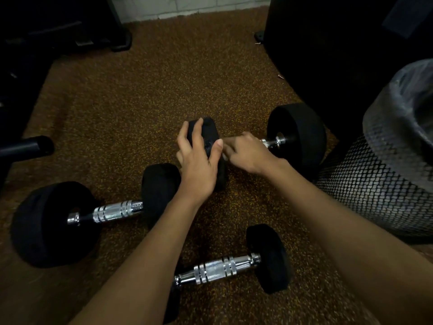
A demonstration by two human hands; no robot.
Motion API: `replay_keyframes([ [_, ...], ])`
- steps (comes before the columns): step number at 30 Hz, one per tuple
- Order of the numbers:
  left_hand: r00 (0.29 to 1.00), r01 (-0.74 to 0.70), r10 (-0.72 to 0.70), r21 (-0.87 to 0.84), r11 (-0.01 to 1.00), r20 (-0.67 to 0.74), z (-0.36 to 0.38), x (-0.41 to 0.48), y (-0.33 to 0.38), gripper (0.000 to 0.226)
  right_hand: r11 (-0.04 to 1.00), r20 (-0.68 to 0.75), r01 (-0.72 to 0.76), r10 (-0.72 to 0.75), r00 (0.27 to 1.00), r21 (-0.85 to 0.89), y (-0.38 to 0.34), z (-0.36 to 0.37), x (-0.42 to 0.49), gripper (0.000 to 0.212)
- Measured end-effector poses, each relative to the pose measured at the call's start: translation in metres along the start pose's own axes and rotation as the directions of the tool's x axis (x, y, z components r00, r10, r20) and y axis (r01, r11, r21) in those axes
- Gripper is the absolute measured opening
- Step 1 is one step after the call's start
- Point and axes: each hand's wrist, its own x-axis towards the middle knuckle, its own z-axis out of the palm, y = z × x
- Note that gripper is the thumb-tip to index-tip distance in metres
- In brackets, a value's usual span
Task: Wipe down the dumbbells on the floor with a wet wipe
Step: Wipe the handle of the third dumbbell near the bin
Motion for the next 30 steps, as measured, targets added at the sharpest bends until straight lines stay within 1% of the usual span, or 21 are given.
replay_keyframes([
  [1,1.0,0.0,0.0,-0.002,1.0,0.0,0.0,-0.001,0.0,0.059,0.996,-0.046,0.09,-0.091,0.995,-0.018,0.005,0.006,-0.008,0.03],
  [2,1.0,0.002,-0.002,-0.006,1.0,0.0,0.0,0.0,0.001,0.059,0.987,-0.072,0.154,-0.156,0.985,-0.042,0.012,0.01,-0.016,0.034],
  [3,1.0,0.006,-0.006,-0.009,1.0,0.001,0.0,-0.001,0.001,0.059,0.979,-0.087,0.195,-0.2,0.976,-0.055,0.017,0.014,-0.021,0.042],
  [5,1.0,0.011,-0.011,-0.014,1.0,0.0,0.0,-0.001,0.002,0.059,0.975,-0.105,0.212,-0.217,0.97,-0.059,0.024,0.015,-0.025,0.053],
  [7,1.0,0.021,-0.021,-0.019,1.0,0.003,-0.001,0.0,0.003,0.059,0.981,-0.119,0.189,-0.193,0.974,-0.039,0.027,0.011,-0.02,0.052],
  [8,1.0,0.027,-0.027,-0.019,0.999,0.005,-0.001,0.0,0.004,0.059,0.984,-0.115,0.176,-0.173,0.978,0.011,0.027,0.007,-0.015,0.051],
  [10,0.999,0.034,-0.034,-0.021,0.999,0.01,-0.002,0.001,0.004,0.059,0.982,-0.055,0.104,-0.096,0.994,0.159,0.025,-0.001,-0.008,0.048],
  [12,0.999,0.036,-0.035,-0.023,0.999,0.016,-0.002,0.002,0.003,0.059,0.962,0.022,0.009,-0.016,1.0,0.274,0.024,-0.009,-0.003,0.035],
  [14,0.999,0.035,-0.034,-0.019,0.999,0.02,-0.002,0.004,0.003,0.059,0.937,0.016,-0.048,0.045,0.999,0.346,0.023,-0.014,0.001,0.01],
  [15,0.999,0.035,-0.035,-0.015,0.999,0.021,-0.002,0.004,0.003,0.06,0.931,-0.016,-0.068,0.079,0.997,0.359,0.02,-0.015,0.003,0.01],
  [16,0.999,0.035,-0.034,-0.013,0.999,0.021,-0.002,0.003,0.003,0.06,0.936,-0.054,-0.082,0.107,0.993,0.343,0.016,-0.014,0.003,0.019],
  [17,0.999,0.033,-0.032,-0.011,0.999,0.019,-0.002,0.003,0.003,0.059,0.951,-0.094,-0.093,0.126,0.988,0.294,0.012,-0.01,0.003,0.023],
  [18,0.999,0.03,-0.03,-0.011,0.999,0.016,-0.001,0.003,0.002,0.059,0.969,-0.146,-0.091,0.127,0.981,0.229,0.007,-0.003,0.0,0.02],
  [19,1.0,0.026,-0.025,-0.011,1.0,0.012,-0.001,0.003,0.002,0.059,0.984,-0.211,-0.071,0.105,0.972,0.166,0.003,0.006,-0.004,0.014],
  [20,1.0,0.023,-0.023,-0.012,1.0,0.009,-0.001,0.002,0.001,0.059,0.994,-0.267,-0.02,0.049,0.963,0.11,0.001,0.017,-0.011,0.013],
  [21,1.0,0.022,-0.022,-0.011,1.0,0.005,0.0,0.003,0.001,0.059,0.997,-0.297,0.037,-0.016,0.955,0.067,0.0,0.026,-0.018,0.021],
  [23,1.0,0.022,-0.022,-0.008,1.0,-0.005,0.0,0.003,0.001,0.06,0.992,-0.286,0.126,-0.118,0.951,0.011,0.008,0.035,-0.032,0.043],
  [25,1.0,0.023,-0.023,-0.009,1.0,-0.008,0.0,0.002,0.002,0.06,0.985,-0.271,0.17,-0.168,0.948,-0.016,0.018,0.032,-0.041,0.05],
  [27,1.0,0.02,-0.02,-0.012,1.0,-0.007,0.0,0.001,0.003,0.06,0.987,-0.278,0.158,-0.161,0.947,-0.034,0.025,0.027,-0.041,0.045],
  [30,1.0,0.026,-0.026,-0.013,1.0,-0.004,0.0,0.001,0.002,0.059,0.996,-0.283,0.052,-0.069,0.957,-0.066,0.02,0.018,-0.019,0.028],
])
